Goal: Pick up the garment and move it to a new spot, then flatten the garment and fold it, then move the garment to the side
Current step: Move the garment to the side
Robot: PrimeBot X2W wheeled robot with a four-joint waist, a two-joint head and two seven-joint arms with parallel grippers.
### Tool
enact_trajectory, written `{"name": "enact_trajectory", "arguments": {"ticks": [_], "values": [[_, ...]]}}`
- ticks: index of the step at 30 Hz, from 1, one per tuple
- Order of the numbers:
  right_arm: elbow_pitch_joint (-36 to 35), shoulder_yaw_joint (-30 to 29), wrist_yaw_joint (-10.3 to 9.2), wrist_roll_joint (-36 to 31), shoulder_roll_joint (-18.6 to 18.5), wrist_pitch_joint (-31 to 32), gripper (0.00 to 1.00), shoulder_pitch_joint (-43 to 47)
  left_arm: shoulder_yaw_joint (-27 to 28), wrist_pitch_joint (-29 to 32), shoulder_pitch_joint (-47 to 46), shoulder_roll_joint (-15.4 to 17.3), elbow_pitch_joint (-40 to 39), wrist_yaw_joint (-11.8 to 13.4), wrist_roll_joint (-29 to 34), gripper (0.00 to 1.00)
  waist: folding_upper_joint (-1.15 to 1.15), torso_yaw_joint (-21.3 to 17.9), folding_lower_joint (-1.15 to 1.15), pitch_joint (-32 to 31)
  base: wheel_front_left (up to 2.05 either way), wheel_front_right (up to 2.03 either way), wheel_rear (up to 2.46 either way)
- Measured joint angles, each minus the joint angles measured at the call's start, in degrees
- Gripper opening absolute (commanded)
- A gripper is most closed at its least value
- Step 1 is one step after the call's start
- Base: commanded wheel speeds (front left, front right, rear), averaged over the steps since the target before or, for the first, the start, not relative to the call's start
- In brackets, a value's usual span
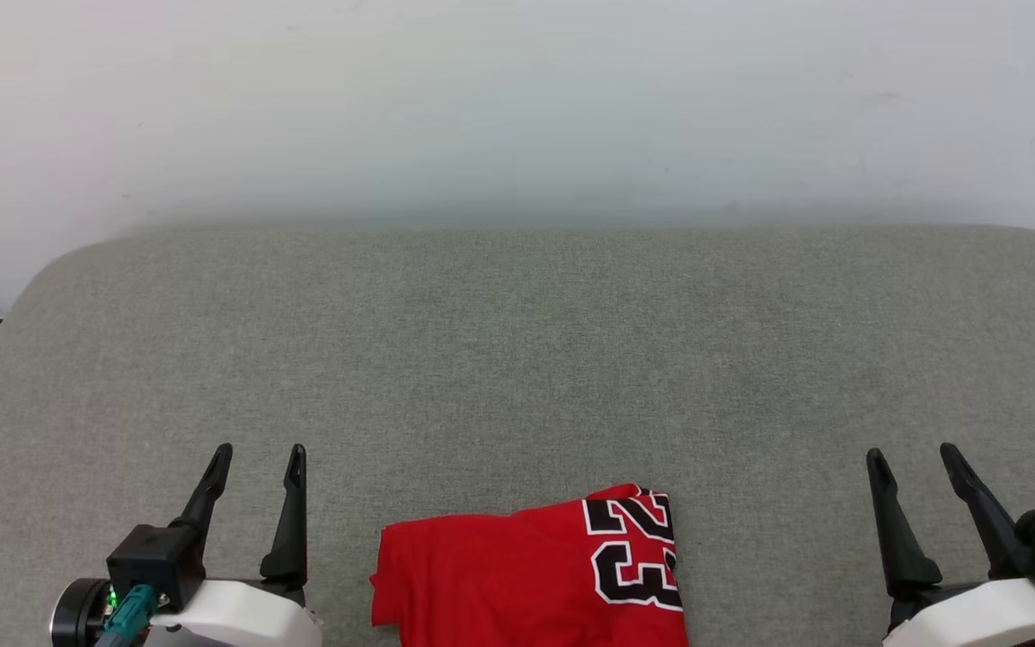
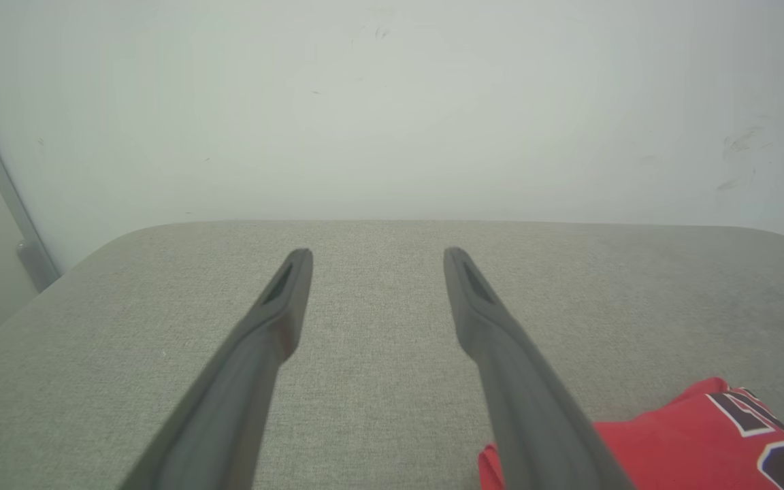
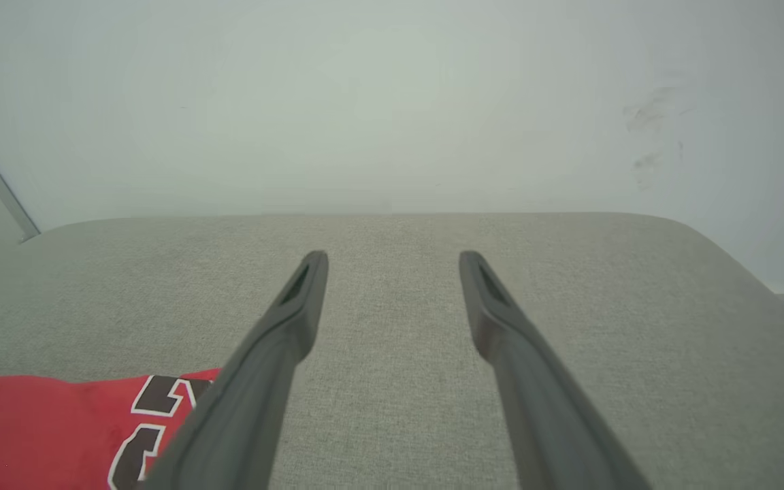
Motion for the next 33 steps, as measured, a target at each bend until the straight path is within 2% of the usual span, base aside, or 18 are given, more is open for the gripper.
{"name": "enact_trajectory", "arguments": {"ticks": [6, 15, 22, 28, 33], "values": [[1.4, -2.7, 0.0, 2.0, 0.1, 3.7, 1.0, 0.0, 1.1, 0.0, -0.7, -1.0, -0.3, -1.4, 1.2, 1.0, 0.0, 0.7, 0.0, 1.1, 0.0, 0.0, 0.0], [7.5, -3.8, -0.01, 11.3, -2.7, 19.4, 1.0, -0.3, 2.9, 0.0, -4.1, -4.5, -1.1, -5.0, 3.9, 1.0, 0.0, 3.4, 0.0, 5.1, 0.0, 0.0, 0.0], [10.7, 3.6, 0.0, 20.3, -3.8, 31.4, 1.0, -1.7, 5.0, 0.0, -5.8, -7.6, -0.5, -8.2, 5.5, 1.0, 0.0, 6.5, 0.0, 8.5, 0.0, 0.0, 0.0], [12.2, 9.2, 0.0, 27.1, -2.9, 35.2, 1.0, -4.1, 7.1, 0.0, -7.0, -9.6, 0.4, -11.0, 7.1, 1.0, 0.0, 8.8, 0.0, 11.1, 0.0, 0.0, 0.0], [14.4, 12.0, 0.02, 29.3, -2.8, 36.7, 1.0, -6.8, 8.9, -0.1, -8.0, -11.0, 1.4, -12.9, 8.3, 1.0, 0.0, 10.1, 0.01, 13.1, 0.0, 0.0, 0.0]]}}
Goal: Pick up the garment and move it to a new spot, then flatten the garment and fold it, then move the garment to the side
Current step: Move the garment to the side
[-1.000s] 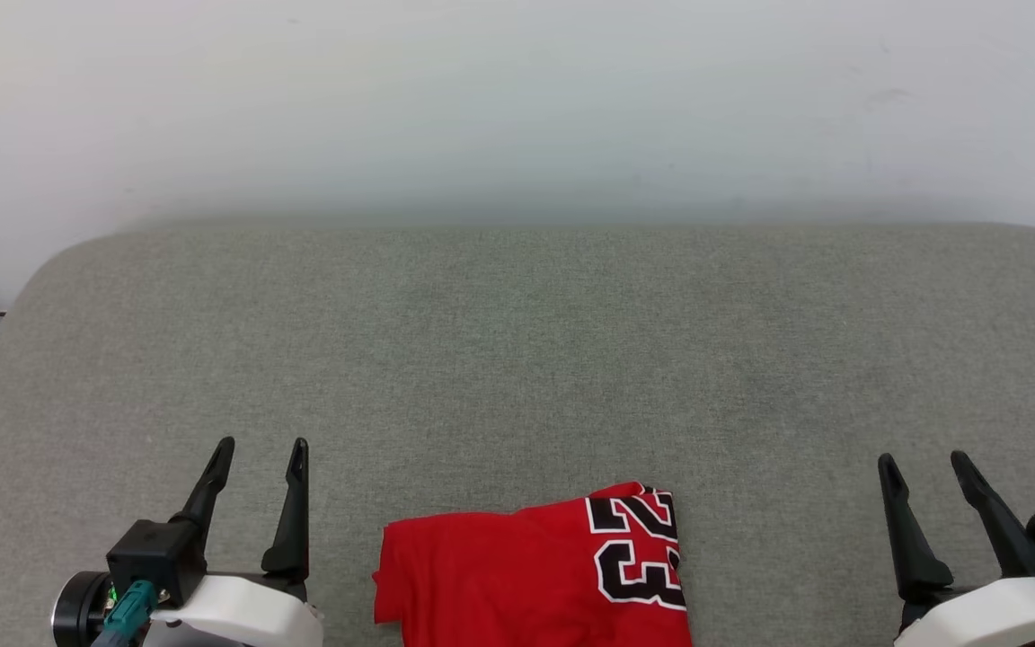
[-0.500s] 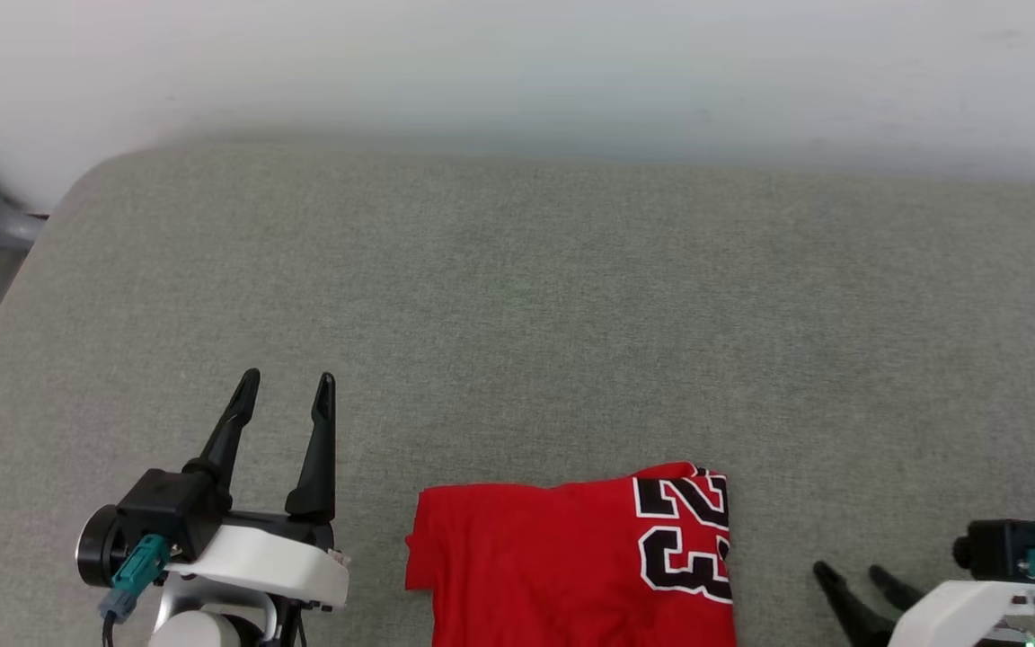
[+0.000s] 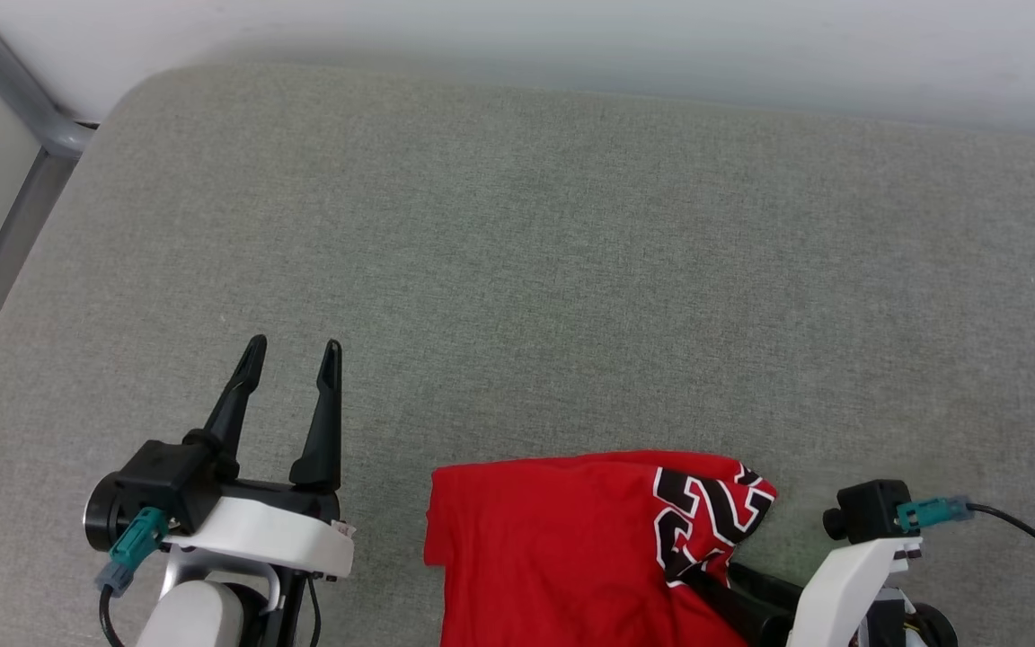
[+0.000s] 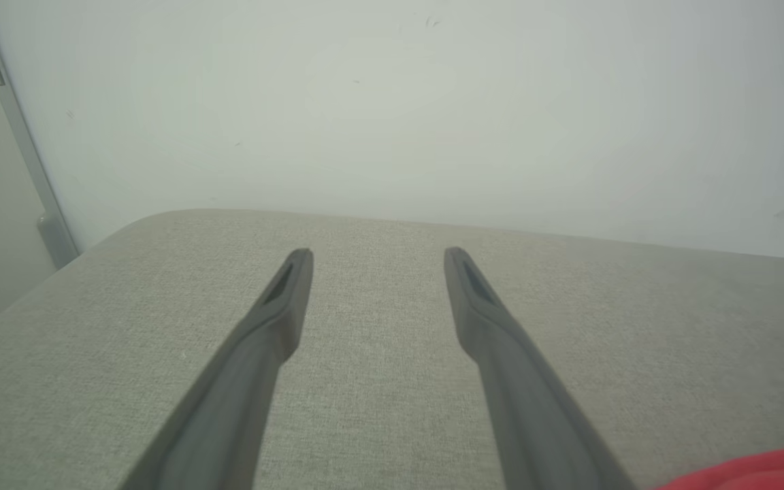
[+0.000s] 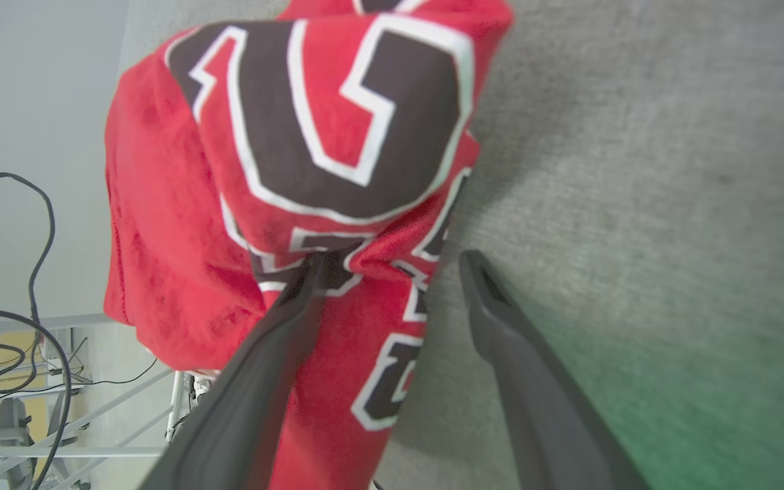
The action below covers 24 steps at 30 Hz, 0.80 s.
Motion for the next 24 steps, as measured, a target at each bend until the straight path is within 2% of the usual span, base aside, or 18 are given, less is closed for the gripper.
{"name": "enact_trajectory", "arguments": {"ticks": [3, 4, 5, 6, 16, 24], "values": [[1.0, 0.9, 0.03, 0.8, -0.1, 0.5, 1.0, -1.1, 0.9, 0.0, -0.1, -0.8, 0.6, -1.0, 0.7, 1.0, 0.0, 0.5, 0.0, 0.6, 0.0, 0.0, 0.0], [1.3, 1.1, 0.03, 1.1, -0.1, 0.5, 0.49, -1.5, 1.2, 0.0, -0.2, -1.0, 0.7, -1.2, 1.0, 1.0, 0.0, 0.5, 0.0, 0.6, 0.0, 0.0, 0.0], [1.5, 1.5, 0.03, 1.1, -0.3, 0.7, 0.09, -1.8, 1.5, 0.0, -0.2, -1.2, 0.9, -1.6, 1.2, 1.0, 0.0, 0.6, 0.0, 0.6, 0.0, 0.0, 0.0], [1.7, 1.6, 0.02, 1.2, -0.3, 0.7, 0.0, -1.9, 1.7, 0.0, -0.3, -1.6, 1.1, -1.8, 1.5, 1.0, 0.0, 0.6, 0.0, 0.5, 0.0, 0.0, 0.0], [1.2, 1.4, -0.01, 1.8, -3.4, -0.1, 0.0, -2.3, 3.4, 0.0, 1.4, -2.9, 2.5, -3.2, 4.1, 1.0, 0.0, -1.0, 0.0, -3.2, 0.0, 0.0, 0.0], [0.1, -1.7, -0.01, -0.4, -7.1, 1.9, 0.0, -0.3, 3.8, 0.0, 4.6, -2.9, 1.0, -3.4, 5.8, 1.0, 0.0, -6.6, 0.0, -6.2, 0.0, 0.0, 0.0]]}}
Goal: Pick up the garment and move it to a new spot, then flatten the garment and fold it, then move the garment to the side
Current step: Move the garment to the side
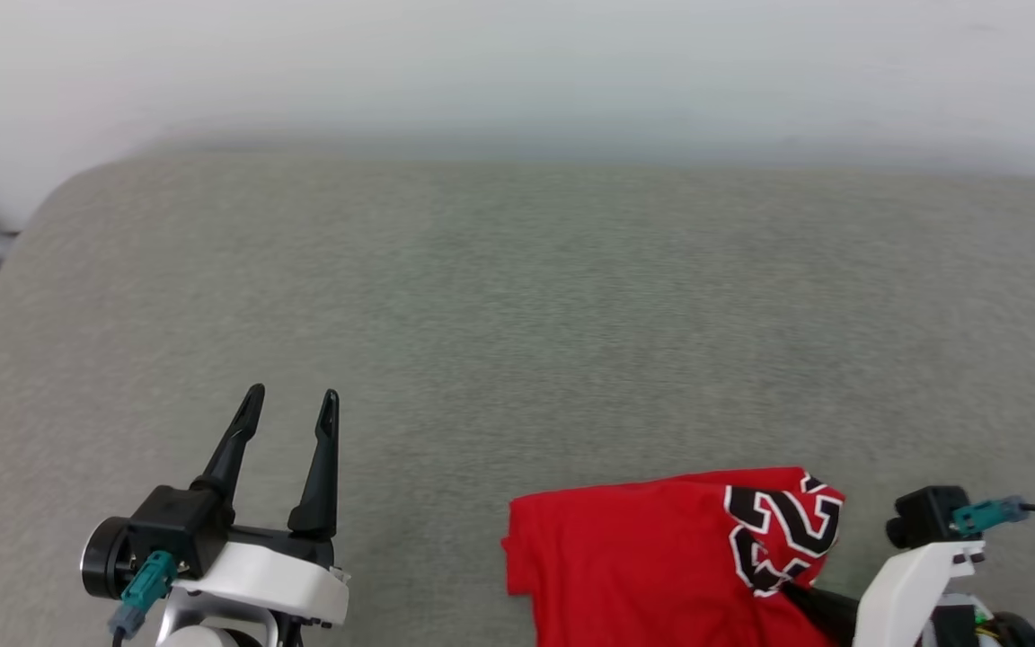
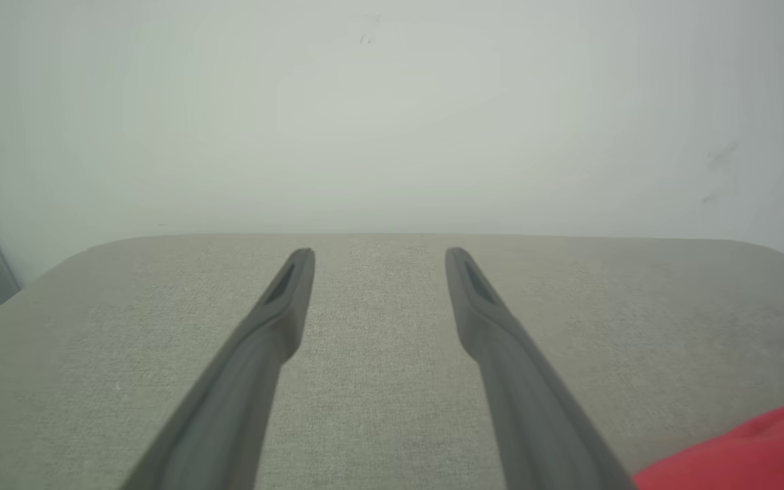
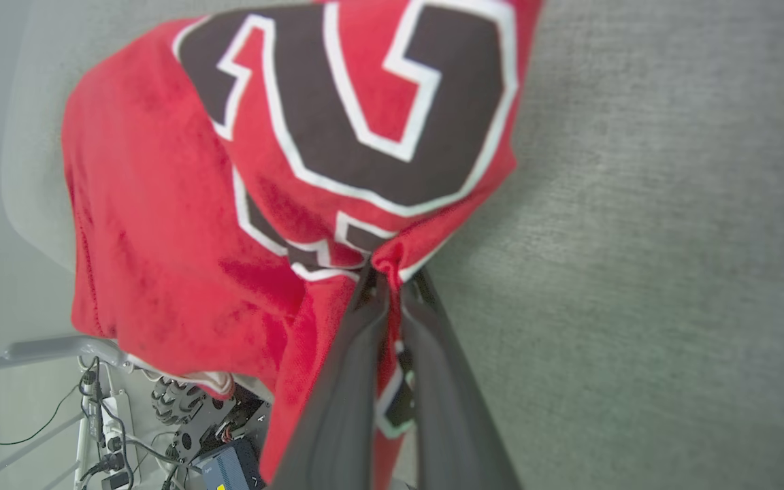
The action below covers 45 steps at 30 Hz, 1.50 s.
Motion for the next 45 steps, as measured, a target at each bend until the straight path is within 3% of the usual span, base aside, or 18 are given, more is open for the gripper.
{"name": "enact_trajectory", "arguments": {"ticks": [11, 16, 22, 35, 40, 44, 45], "values": [[-1.1, -2.6, -0.01, -7.1, -1.2, 0.5, 0.0, -5.5, -1.0, -0.1, 0.1, 1.3, -5.4, -0.8, 1.2, 1.0, 0.0, -12.6, 0.0, 1.5, 0.0, 0.0, 0.0], [1.6, -3.0, 0.0, -12.2, -1.1, -1.3, 0.0, -11.8, -1.9, 0.8, -1.5, 2.8, -8.9, -1.5, 1.5, 1.0, 0.0, -17.9, 0.0, 5.2, 0.0, 0.0, 0.0], [5.3, -8.5, 0.0, -16.9, -2.4, -2.7, 0.0, -20.1, -3.6, 2.9, -5.6, 5.2, -14.5, -2.3, 1.9, 1.0, 0.0, -21.6, 0.0, 12.1, 0.0, 0.0, 0.0], [9.8, -30.4, 0.0, -26.2, -6.0, -4.4, 0.0, -33.6, -6.3, 6.6, -15.0, 12.3, -22.9, -3.3, 1.3, 1.0, 0.0, -23.2, 0.02, 28.1, 0.0, 0.0, 0.0], [8.6, -37.8, 0.0, -29.5, -5.9, -3.9, 0.0, -34.1, -6.5, 6.8, -16.7, 13.8, -24.3, -3.4, 0.8, 1.0, 0.0, -21.9, 0.02, 31.8, 0.0, 0.0, 0.0], [8.0, -40.3, 0.0, -30.7, -4.1, -5.6, 0.0, -34.2, -6.4, 6.8, -17.5, 14.5, -24.9, -3.4, 0.7, 1.0, 0.0, -20.7, 0.01, 33.4, 0.0, 0.0, 0.0], [8.1, -40.7, 0.0, -31.2, -3.4, -6.3, 0.12, -34.2, -6.4, 6.8, -17.6, 14.6, -24.9, -3.4, 0.6, 1.0, 0.0, -20.5, 0.02, 33.6, 0.0, 0.0, 0.0]]}}
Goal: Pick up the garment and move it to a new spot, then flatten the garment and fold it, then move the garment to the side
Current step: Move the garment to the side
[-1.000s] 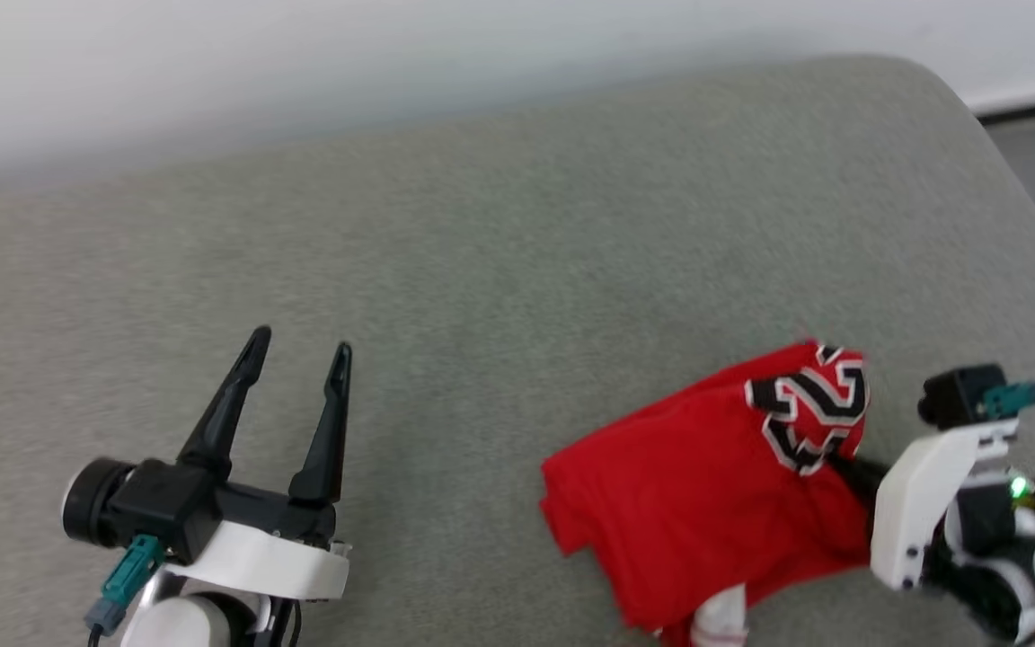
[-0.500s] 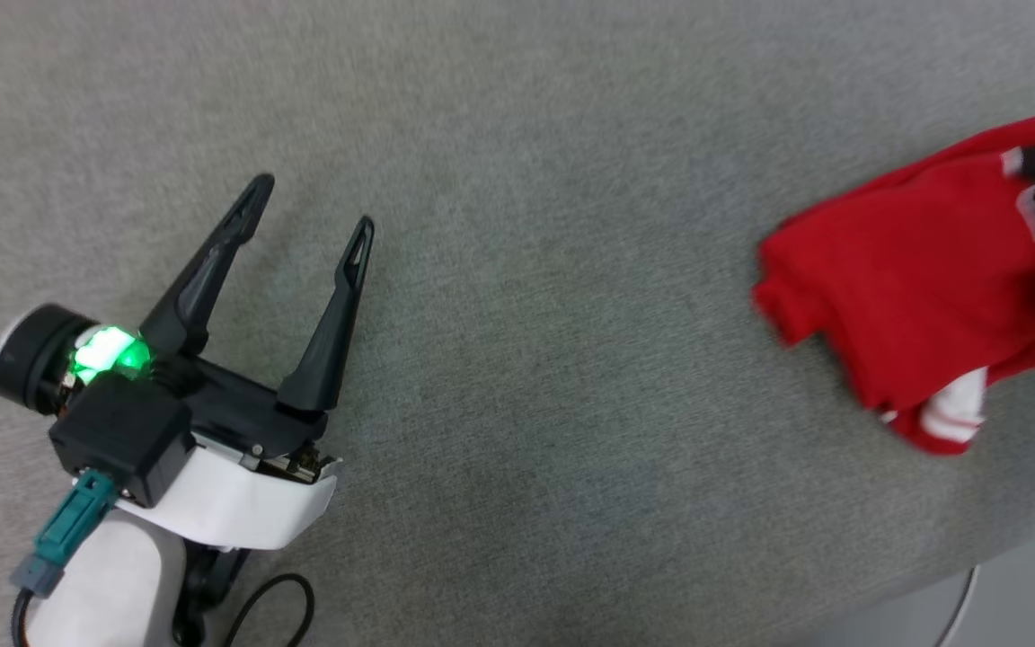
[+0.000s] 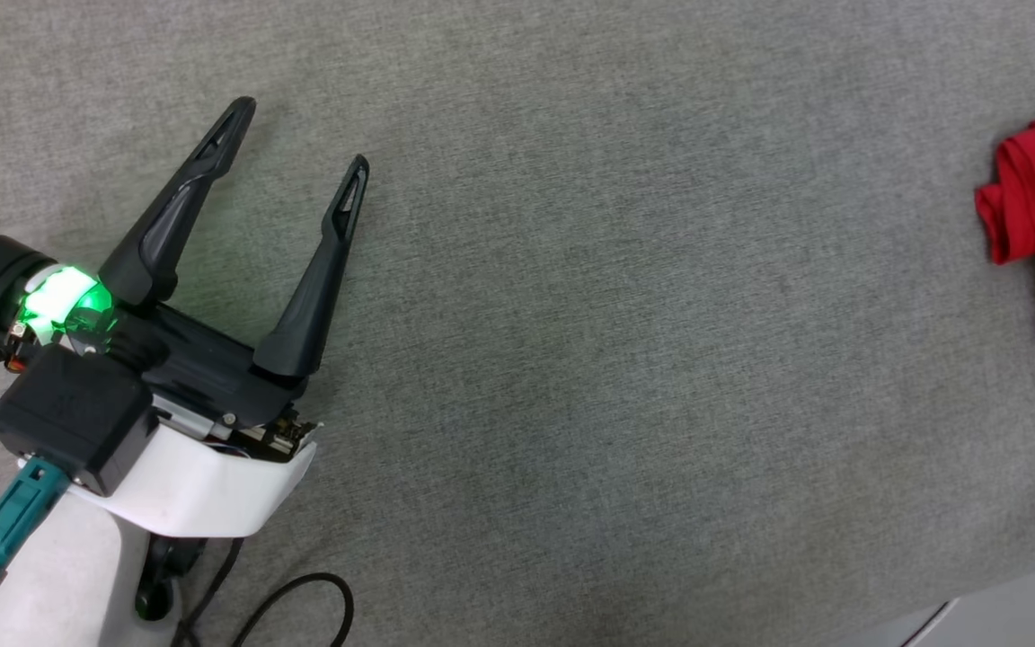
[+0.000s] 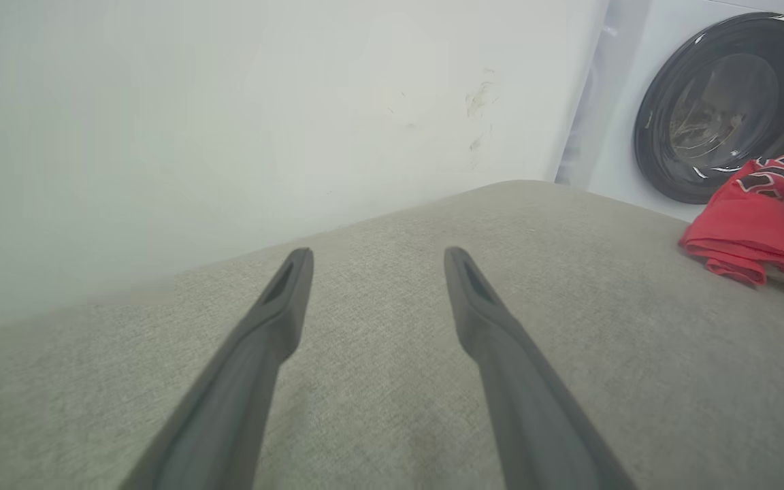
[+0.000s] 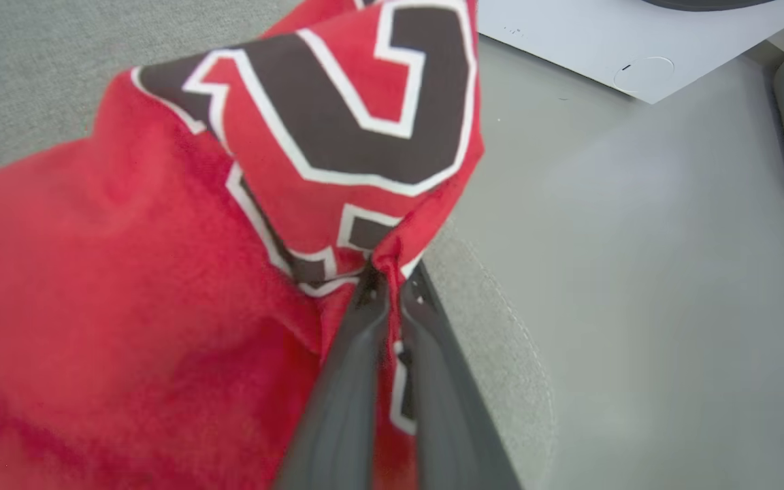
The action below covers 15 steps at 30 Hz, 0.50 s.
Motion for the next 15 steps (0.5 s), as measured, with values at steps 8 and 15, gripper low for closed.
{"name": "enact_trajectory", "arguments": {"ticks": [8, 15], "values": [[0.8, -3.3, 0.01, -6.0, 3.0, -8.0, 1.0, 0.1, -0.4, -0.6, -0.1, -0.2, 1.4, 0.2, -0.6, 1.0, 0.0, 0.9, -0.01, -1.2, 0.0, 0.0, 0.0], [-1.3, -3.5, 0.01, -9.5, 4.2, -14.7, 1.0, 2.8, -1.6, -2.0, 2.3, -2.5, 4.9, 1.4, -1.8, 1.0, 0.0, 1.6, -0.02, -6.4, 0.0, 0.0, 0.0]]}}
